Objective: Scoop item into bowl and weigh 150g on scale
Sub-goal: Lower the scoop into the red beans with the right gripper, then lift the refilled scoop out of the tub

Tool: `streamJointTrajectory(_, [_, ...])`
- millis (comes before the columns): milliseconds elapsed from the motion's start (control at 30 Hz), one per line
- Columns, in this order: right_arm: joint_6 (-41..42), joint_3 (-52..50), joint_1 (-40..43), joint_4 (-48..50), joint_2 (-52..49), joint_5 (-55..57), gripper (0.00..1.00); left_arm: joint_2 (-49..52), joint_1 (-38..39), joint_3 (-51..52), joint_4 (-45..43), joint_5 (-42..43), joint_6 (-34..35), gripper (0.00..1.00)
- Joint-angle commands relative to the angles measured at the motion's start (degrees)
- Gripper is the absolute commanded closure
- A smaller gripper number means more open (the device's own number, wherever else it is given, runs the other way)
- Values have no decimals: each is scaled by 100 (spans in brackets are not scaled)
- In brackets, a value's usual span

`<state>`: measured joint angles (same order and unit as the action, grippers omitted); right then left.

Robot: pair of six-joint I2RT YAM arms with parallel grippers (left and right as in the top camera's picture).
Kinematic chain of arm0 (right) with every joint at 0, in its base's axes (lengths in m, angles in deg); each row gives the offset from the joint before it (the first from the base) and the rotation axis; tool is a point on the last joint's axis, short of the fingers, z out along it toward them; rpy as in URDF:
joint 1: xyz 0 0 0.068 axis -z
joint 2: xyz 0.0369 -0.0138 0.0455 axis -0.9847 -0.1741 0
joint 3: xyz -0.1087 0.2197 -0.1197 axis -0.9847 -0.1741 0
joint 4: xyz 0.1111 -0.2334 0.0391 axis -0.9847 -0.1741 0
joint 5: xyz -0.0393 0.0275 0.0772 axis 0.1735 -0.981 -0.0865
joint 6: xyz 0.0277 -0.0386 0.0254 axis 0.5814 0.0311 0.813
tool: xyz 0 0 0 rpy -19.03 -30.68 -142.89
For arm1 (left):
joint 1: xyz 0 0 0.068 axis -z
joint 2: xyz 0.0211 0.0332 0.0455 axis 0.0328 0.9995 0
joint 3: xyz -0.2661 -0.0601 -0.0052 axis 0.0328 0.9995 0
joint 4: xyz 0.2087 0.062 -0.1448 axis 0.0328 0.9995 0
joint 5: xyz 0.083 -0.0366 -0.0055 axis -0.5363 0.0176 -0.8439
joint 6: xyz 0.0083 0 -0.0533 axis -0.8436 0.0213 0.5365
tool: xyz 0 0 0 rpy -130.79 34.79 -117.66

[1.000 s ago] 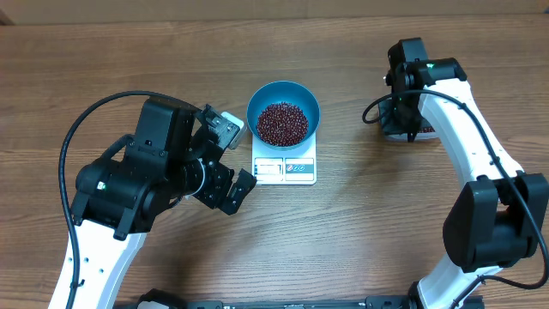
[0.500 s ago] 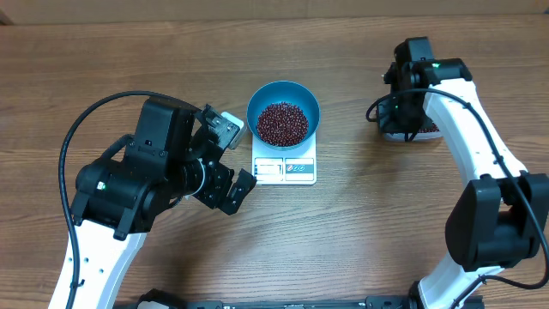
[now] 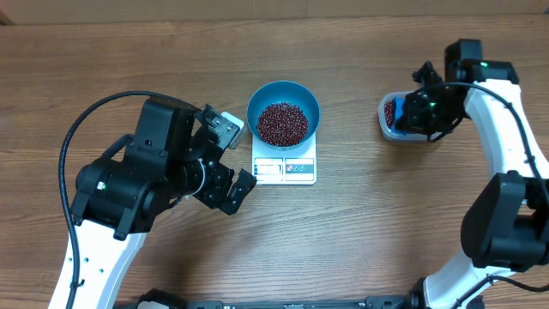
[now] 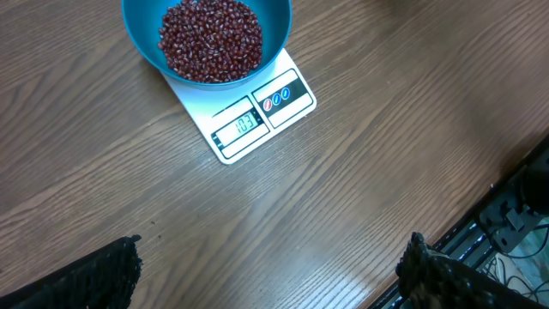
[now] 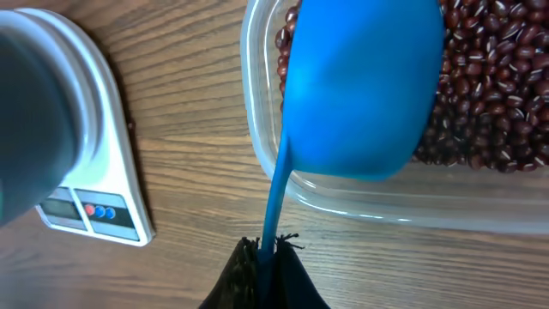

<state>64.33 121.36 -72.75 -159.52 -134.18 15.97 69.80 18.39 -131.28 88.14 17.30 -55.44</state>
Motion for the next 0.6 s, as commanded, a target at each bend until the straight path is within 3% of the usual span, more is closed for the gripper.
streamJointTrajectory(0, [-221,20,35,-94,48,-839,96,24,37,-17,-4,-42,-125,1])
streamJointTrajectory(567, [-671,7,914,-334,48,-1145,96,24,37,-17,-4,-42,-125,0])
